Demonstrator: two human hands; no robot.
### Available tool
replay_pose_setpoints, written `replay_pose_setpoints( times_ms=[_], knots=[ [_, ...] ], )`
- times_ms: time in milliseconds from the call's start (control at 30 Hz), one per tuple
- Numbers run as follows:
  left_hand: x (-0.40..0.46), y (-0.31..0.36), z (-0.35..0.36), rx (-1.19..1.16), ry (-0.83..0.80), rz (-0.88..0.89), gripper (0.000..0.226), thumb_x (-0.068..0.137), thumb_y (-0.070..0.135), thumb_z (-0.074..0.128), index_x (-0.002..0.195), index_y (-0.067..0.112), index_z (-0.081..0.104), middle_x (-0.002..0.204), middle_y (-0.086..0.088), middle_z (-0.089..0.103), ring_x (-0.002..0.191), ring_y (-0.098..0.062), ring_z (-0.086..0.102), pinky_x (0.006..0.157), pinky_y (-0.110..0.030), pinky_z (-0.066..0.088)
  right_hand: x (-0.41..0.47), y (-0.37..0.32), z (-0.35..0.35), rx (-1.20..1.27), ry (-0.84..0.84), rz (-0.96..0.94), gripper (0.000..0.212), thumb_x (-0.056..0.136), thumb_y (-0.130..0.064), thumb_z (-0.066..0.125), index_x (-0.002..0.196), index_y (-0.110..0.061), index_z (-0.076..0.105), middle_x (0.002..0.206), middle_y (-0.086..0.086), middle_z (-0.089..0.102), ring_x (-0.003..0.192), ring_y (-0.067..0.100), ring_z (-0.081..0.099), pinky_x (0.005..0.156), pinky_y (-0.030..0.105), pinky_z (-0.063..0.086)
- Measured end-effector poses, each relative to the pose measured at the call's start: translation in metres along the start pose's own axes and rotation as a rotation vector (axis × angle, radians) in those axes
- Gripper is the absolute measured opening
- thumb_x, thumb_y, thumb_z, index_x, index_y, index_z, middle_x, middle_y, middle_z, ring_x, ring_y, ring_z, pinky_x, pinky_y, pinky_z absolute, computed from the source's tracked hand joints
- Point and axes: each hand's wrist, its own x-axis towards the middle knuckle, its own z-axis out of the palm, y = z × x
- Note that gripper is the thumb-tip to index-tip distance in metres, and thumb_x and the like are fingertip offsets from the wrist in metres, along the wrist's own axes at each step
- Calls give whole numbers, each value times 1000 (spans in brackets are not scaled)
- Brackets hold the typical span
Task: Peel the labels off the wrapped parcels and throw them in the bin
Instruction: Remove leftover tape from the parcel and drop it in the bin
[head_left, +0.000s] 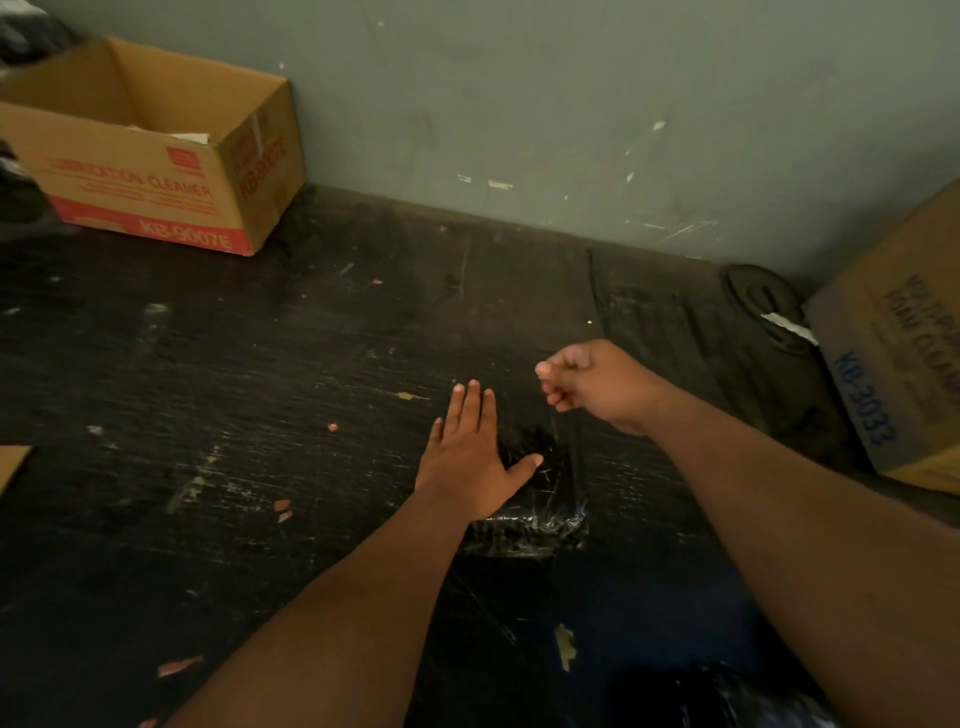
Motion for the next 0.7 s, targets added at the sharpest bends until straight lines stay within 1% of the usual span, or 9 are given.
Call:
replay_pose_setpoints(
  times_ms=[67, 133, 233, 267, 333, 433, 600, 700],
  knots=[
    [-1, 5, -5, 78, -27, -22, 108, 90, 83, 30, 161, 15, -16, 168, -3, -25, 154, -21, -25, 127, -51, 3, -25, -8, -9, 47, -5, -9, 22, 100, -16, 50, 91, -1, 64, 78, 6, 61, 70, 13, 58, 65, 24, 51],
    [-3, 12, -11, 172, -56, -42, 105, 92, 81, 26, 161, 13, -14, 169, -6, -21, 155, -23, -20, 126, -52, 3, -52, -12, -22, 74, 6, 3, 26, 102, -16, 45, 98, 3, 63, 78, 6, 59, 69, 13, 57, 64, 22, 50],
    [-10, 30, -16, 292, -21, -24, 90, 100, 70, 25, 163, 10, 0, 171, -11, -8, 157, -27, -9, 126, -54, 8, -91, -7, -47, 153, 24, 29, 25, 102, -13, 42, 98, 1, 62, 76, 6, 55, 67, 14, 54, 63, 25, 47],
    [-14, 40, -16, 308, -2, -4, 85, 102, 66, 25, 163, 11, 5, 171, -12, -4, 158, -28, -6, 126, -54, 9, -105, -3, -56, 177, 38, 39, 23, 101, -10, 41, 96, 0, 62, 75, 6, 55, 66, 14, 53, 62, 25, 46],
    [-24, 67, -12, 302, 19, 45, 82, 103, 65, 26, 163, 12, 11, 171, -14, 2, 158, -29, -2, 126, -53, 10, -132, 10, -77, 194, 67, 64, 23, 99, -7, 42, 94, -2, 63, 73, 5, 54, 64, 15, 53, 61, 26, 45],
    [-43, 125, -1, 262, 24, 155, 82, 101, 67, 29, 163, 14, 15, 170, -14, 8, 158, -29, 3, 125, -53, 11, -177, 34, -110, 172, 122, 95, 21, 98, -10, 45, 92, -7, 65, 74, 5, 55, 66, 15, 54, 63, 28, 46],
    [-81, 244, 24, 170, 0, 385, 80, 101, 67, 34, 162, 17, 18, 170, -12, 11, 157, -28, 8, 125, -52, 13, -260, 75, -172, 111, 219, 143, 23, 97, -10, 44, 93, -8, 66, 73, 4, 56, 66, 16, 52, 62, 28, 44],
    [-110, 316, 49, 147, -50, 480, 80, 101, 67, 34, 163, 19, 16, 171, -11, 9, 157, -27, 8, 125, -52, 14, -315, 101, -210, -45, 315, 206, 25, 95, -10, 44, 80, -11, 63, 70, 5, 54, 62, 17, 51, 58, 27, 41]
  ],
)
